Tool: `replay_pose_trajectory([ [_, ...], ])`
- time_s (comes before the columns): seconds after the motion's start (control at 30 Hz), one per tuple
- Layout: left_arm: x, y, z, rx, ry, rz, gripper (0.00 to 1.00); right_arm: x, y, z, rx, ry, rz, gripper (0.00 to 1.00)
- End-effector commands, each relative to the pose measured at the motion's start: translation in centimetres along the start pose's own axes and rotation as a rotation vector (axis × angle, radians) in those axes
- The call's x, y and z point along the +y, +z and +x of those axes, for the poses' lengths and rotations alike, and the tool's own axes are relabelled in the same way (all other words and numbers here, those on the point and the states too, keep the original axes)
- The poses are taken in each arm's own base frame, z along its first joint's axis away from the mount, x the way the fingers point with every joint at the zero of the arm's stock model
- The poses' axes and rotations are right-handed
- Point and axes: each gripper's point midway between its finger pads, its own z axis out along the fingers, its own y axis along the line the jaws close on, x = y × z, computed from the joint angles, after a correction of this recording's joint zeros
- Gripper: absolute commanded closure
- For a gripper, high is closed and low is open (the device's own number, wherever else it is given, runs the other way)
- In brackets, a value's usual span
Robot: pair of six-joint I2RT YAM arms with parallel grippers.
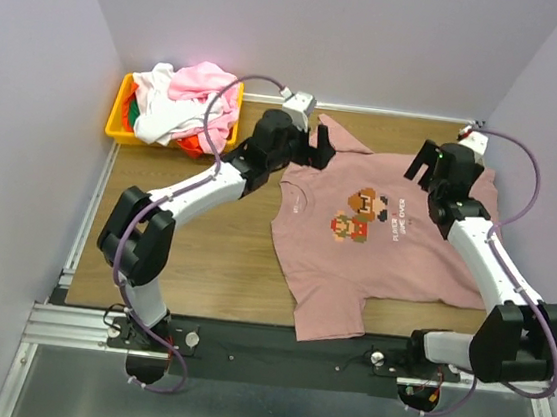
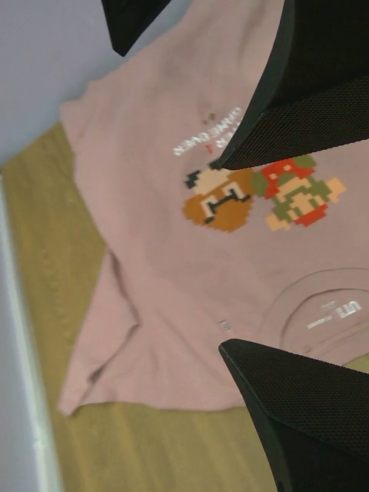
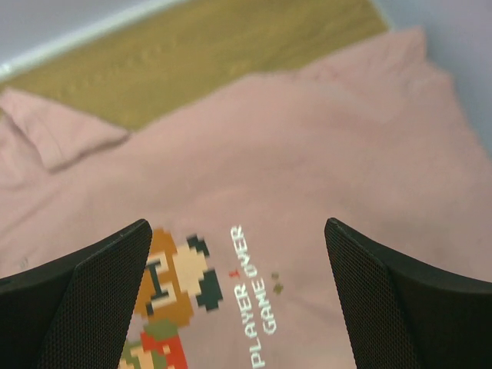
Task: Fold and stack the t-shirts
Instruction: Flatten the tshirt out
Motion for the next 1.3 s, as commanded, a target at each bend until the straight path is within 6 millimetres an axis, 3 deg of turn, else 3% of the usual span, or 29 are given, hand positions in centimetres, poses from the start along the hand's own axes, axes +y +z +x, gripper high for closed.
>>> replay_pose_trajectory([
  [0.0, -0.3, 1.2, 5.6, 0.094, -0.044, 0.007, 0.02, 1.0, 0.5, 5.2, 0.136, 0.070, -0.062, 0.00],
  [0.1, -1.3, 1.8, 8.7, 0.140, -0.085, 0.047, 0.02, 0.8, 0.8, 7.2, 0.183, 0.065, -0.053, 0.00],
  [0.27, -2.3, 2.3, 11.8, 0.184, -0.154, 0.091, 0.02, 0.8, 1.1, 9.5, 0.241, 0.060, -0.053, 0.00],
  [0.4, -1.9, 2.6, 13.6, 0.224, -0.166, 0.084, 0.02, 0.9, 1.4, 11.9, 0.304, 0.062, -0.057, 0.00],
  [0.63, 1.0, 2.7, 17.2, 0.333, -0.117, -0.043, 0.02, 2.3, 1.9, 16.3, 0.444, 0.079, -0.129, 0.00],
  [0.8, 2.2, 2.7, 19.5, 0.391, -0.096, -0.069, 0.02, 2.9, 2.2, 18.3, 0.491, 0.086, -0.156, 0.01],
  [0.97, 3.0, 2.9, 20.5, 0.428, -0.084, -0.068, 0.02, 3.4, 2.3, 20.2, 0.539, 0.097, -0.188, 0.02],
  [1.27, 6.6, 2.1, 20.9, 0.449, -0.109, -0.113, 0.02, 4.4, 2.4, 23.8, 0.620, 0.074, -0.202, 0.05],
])
